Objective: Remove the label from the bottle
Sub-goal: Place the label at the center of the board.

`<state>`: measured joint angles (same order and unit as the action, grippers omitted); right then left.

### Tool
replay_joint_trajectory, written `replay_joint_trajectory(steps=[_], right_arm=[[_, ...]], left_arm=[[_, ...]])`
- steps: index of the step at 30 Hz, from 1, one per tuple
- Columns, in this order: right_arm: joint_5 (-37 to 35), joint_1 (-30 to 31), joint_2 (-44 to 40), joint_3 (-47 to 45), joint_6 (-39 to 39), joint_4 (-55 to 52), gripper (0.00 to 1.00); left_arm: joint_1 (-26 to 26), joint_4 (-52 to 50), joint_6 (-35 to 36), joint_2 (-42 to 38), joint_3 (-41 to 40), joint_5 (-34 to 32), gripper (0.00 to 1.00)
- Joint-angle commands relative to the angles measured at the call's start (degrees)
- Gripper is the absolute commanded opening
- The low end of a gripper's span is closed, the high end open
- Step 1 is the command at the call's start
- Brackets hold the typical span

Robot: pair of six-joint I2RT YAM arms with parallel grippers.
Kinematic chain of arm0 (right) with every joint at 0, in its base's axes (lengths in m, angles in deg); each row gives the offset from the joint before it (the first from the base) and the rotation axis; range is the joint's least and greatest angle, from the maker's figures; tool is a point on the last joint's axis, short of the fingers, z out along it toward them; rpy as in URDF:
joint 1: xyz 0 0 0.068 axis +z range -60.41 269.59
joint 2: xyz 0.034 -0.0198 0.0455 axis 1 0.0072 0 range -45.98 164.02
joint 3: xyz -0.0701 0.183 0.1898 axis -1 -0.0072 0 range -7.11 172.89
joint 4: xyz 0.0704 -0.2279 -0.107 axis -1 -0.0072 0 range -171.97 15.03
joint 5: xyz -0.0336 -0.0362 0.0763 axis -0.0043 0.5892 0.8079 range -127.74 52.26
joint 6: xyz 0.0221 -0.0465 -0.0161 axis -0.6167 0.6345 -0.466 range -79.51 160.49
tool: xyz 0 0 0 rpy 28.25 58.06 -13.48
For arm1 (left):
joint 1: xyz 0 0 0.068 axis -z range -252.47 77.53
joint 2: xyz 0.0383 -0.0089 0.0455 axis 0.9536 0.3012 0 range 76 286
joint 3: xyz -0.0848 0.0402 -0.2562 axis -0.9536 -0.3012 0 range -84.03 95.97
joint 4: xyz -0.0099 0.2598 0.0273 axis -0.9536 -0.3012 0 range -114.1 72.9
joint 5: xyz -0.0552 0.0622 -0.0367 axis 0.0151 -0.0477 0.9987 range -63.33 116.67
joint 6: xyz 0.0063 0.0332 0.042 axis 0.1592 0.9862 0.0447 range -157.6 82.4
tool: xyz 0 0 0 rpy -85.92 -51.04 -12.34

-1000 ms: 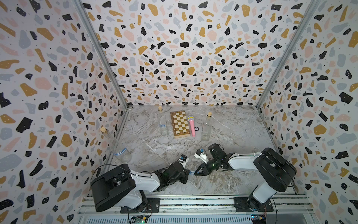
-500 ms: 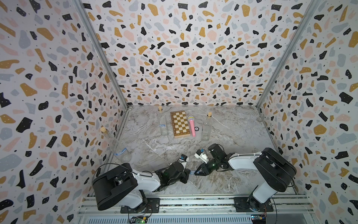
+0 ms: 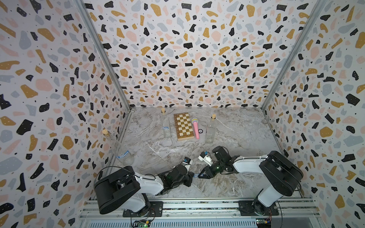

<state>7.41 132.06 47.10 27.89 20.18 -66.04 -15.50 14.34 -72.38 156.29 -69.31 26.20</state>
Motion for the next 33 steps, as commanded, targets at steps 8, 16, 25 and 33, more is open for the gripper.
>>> replay_joint_trajectory(steps=[8,16,25,33], right_arm=[[-0.9,-0.2,-2.3,-0.5,0.2,-1.2,0.39],[-1.5,-0.2,-2.4,-0.5,0.4,-1.5,0.39],[-1.7,-0.2,-2.3,-0.8,0.2,-1.4,0.39],[-1.5,-0.2,-1.8,-0.3,0.2,-1.3,0.39]], left_arm=[[0.3,-3.9,-0.2,-0.1,-1.0,0.5,0.02],[0.4,-5.4,-0.1,-1.5,-1.0,0.0,0.01],[0.4,-7.2,0.6,-3.7,-0.7,-1.1,0.02],[0.4,-15.4,4.2,-11.3,2.2,-2.0,0.03]])
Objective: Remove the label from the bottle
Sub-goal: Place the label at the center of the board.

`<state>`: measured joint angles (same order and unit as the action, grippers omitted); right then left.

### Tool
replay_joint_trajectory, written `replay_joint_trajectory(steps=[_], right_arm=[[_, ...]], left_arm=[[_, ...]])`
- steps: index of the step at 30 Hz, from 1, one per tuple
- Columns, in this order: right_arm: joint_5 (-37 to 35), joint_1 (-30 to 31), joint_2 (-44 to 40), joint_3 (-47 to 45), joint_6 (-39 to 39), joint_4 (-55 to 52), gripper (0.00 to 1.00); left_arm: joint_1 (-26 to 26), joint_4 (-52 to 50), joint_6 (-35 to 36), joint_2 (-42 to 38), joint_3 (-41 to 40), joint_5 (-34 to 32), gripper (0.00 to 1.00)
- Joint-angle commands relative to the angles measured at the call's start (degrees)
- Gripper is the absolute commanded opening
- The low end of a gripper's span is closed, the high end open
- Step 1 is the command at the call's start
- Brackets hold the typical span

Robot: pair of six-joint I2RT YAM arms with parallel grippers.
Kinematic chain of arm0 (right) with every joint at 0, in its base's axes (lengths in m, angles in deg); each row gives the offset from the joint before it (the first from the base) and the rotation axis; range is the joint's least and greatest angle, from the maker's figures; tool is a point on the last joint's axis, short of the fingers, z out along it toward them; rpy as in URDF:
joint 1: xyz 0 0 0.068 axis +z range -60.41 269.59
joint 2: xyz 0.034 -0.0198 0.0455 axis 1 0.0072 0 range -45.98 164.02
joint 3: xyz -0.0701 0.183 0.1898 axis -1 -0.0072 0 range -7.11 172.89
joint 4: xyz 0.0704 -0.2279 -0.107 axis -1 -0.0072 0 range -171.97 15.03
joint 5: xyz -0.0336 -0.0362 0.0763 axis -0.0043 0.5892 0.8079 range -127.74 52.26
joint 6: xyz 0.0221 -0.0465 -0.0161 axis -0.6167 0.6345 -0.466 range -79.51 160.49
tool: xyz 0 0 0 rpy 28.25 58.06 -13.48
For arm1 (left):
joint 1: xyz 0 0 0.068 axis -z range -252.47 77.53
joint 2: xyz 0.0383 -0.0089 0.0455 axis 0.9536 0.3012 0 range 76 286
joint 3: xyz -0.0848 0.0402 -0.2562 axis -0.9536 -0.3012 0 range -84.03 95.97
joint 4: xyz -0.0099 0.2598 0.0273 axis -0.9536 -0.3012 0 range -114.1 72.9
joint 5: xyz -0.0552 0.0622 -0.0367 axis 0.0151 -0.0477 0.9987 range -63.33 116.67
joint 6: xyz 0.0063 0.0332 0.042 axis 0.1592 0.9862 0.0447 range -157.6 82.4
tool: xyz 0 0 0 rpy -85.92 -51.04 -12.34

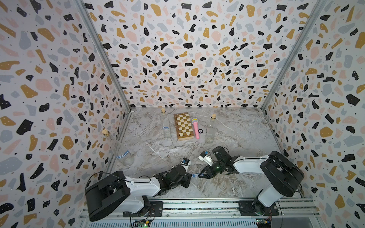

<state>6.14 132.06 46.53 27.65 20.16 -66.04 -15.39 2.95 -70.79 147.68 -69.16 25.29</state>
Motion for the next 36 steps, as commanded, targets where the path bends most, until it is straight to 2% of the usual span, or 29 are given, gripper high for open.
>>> replay_joint_trajectory(steps=[1,7,19,30,36], right_arm=[[-0.2,-0.2,-1.2,-0.1,0.1,-1.4,0.39],[0.1,-0.1,-0.7,0.0,-0.3,-0.7,0.39],[0.2,0.0,-0.8,0.0,-0.9,-0.7,0.39],[0.3,0.0,-0.8,0.1,-1.1,-0.7,0.39],[0.3,0.3,-0.6,0.2,-1.3,-0.5,0.39]], left_arm=[[0.3,-5.4,3.3,-4.1,2.6,-1.2,0.03],[0.3,-8.6,6.7,-8.6,3.4,0.9,0.04],[2.3,-4.2,7.0,-1.9,5.2,3.1,0.08],[3.5,-4.6,6.7,-1.9,4.8,2.2,0.16],[4.1,-5.3,7.3,-1.4,5.4,1.4,0.17]])
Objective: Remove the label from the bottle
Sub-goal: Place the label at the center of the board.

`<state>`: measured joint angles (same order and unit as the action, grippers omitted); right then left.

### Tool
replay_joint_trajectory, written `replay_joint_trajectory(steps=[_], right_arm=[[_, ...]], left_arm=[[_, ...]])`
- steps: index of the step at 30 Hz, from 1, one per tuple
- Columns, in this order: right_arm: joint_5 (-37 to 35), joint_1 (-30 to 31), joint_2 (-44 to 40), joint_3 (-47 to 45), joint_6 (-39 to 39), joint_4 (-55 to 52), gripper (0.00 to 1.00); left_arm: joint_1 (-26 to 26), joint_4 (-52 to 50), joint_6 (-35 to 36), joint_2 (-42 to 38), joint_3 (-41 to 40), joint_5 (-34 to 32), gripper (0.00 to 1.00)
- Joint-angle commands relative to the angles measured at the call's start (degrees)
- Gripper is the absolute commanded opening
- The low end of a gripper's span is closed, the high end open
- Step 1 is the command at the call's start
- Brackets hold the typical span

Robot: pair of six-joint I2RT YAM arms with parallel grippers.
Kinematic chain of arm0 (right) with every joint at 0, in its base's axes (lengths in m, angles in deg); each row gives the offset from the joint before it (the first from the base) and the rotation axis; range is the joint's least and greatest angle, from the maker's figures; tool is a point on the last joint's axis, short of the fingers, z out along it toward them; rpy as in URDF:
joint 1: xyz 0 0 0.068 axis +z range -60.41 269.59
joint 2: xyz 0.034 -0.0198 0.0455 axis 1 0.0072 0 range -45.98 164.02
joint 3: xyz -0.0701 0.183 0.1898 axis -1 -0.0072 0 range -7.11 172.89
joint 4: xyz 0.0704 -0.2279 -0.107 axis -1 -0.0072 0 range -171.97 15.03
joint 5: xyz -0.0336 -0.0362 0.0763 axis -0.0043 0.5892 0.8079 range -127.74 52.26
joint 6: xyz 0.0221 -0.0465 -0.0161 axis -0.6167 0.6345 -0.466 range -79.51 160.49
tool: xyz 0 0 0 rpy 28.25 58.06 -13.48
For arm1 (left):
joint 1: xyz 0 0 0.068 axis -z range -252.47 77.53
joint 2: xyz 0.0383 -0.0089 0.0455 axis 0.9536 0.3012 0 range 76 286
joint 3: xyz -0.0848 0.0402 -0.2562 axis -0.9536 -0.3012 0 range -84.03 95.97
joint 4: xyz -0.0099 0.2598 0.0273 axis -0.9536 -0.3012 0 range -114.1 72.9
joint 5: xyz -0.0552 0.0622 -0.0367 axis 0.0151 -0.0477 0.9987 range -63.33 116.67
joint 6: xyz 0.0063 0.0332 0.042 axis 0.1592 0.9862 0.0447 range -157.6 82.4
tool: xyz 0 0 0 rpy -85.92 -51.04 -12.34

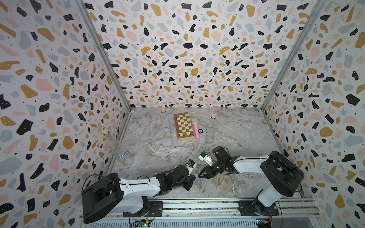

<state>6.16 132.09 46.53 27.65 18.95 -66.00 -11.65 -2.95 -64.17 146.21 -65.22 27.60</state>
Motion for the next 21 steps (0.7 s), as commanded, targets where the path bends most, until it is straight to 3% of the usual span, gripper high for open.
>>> replay_joint_trajectory(steps=[1,21], right_arm=[[0.4,0.3,-0.5,0.3,-0.1,-0.6,0.39],[0.4,0.7,-0.4,0.5,-0.3,-0.7,0.39]], left_arm=[[0.4,0.6,0.6,0.4,1.6,-0.9,0.16],[0.4,1.7,0.6,2.8,2.1,-4.3,0.11]])
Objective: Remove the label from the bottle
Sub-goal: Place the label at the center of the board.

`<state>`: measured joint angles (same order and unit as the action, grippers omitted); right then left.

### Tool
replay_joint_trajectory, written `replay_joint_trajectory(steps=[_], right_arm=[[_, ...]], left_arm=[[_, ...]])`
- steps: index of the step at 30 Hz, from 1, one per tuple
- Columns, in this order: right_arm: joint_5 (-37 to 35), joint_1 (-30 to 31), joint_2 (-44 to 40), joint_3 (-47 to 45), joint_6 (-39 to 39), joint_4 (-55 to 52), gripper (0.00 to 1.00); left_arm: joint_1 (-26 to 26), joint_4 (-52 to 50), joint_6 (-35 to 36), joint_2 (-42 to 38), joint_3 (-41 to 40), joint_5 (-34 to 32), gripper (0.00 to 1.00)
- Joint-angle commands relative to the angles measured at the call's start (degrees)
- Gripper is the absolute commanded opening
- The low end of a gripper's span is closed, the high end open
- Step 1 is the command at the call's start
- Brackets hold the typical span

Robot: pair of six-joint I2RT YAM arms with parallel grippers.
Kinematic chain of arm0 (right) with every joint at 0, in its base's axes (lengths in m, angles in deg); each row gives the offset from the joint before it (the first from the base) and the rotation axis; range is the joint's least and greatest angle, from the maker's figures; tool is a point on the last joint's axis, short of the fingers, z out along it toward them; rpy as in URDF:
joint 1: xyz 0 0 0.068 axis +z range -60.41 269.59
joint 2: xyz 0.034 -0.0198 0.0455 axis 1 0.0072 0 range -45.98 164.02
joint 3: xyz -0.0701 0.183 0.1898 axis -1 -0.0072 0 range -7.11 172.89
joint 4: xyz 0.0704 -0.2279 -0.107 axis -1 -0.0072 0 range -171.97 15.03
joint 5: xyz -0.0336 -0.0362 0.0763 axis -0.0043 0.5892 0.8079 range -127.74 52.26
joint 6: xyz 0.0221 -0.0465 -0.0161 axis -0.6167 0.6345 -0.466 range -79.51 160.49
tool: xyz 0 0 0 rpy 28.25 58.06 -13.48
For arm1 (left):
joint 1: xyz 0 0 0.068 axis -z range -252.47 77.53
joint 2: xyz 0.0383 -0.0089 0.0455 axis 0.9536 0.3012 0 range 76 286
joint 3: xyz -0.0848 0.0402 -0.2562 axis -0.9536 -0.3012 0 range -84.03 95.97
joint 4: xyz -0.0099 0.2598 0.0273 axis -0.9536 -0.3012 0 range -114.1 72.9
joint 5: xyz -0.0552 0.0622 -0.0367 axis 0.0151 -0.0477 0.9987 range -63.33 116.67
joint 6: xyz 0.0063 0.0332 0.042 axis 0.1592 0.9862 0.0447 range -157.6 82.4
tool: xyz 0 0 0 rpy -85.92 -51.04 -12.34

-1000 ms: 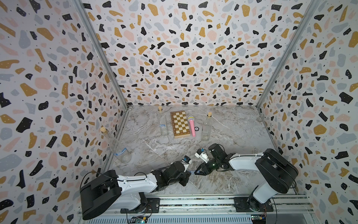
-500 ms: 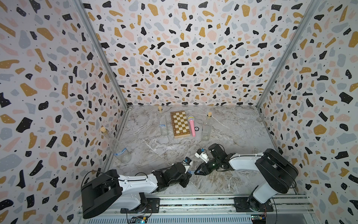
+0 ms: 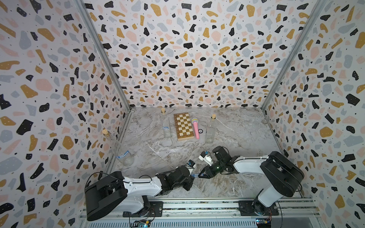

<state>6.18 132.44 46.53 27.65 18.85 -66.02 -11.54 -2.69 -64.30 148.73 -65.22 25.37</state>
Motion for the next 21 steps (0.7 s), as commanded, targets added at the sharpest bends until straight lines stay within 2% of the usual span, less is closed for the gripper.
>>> replay_joint_trajectory(steps=[1,21], right_arm=[[0.4,0.4,-0.4,0.5,-0.2,-0.7,0.39],[0.6,0.5,-0.4,0.2,-0.2,-0.5,0.39]], left_arm=[[0.3,1.5,0.9,0.6,2.4,-2.4,0.11],[0.4,3.6,-0.4,6.3,2.2,-4.9,0.05]])
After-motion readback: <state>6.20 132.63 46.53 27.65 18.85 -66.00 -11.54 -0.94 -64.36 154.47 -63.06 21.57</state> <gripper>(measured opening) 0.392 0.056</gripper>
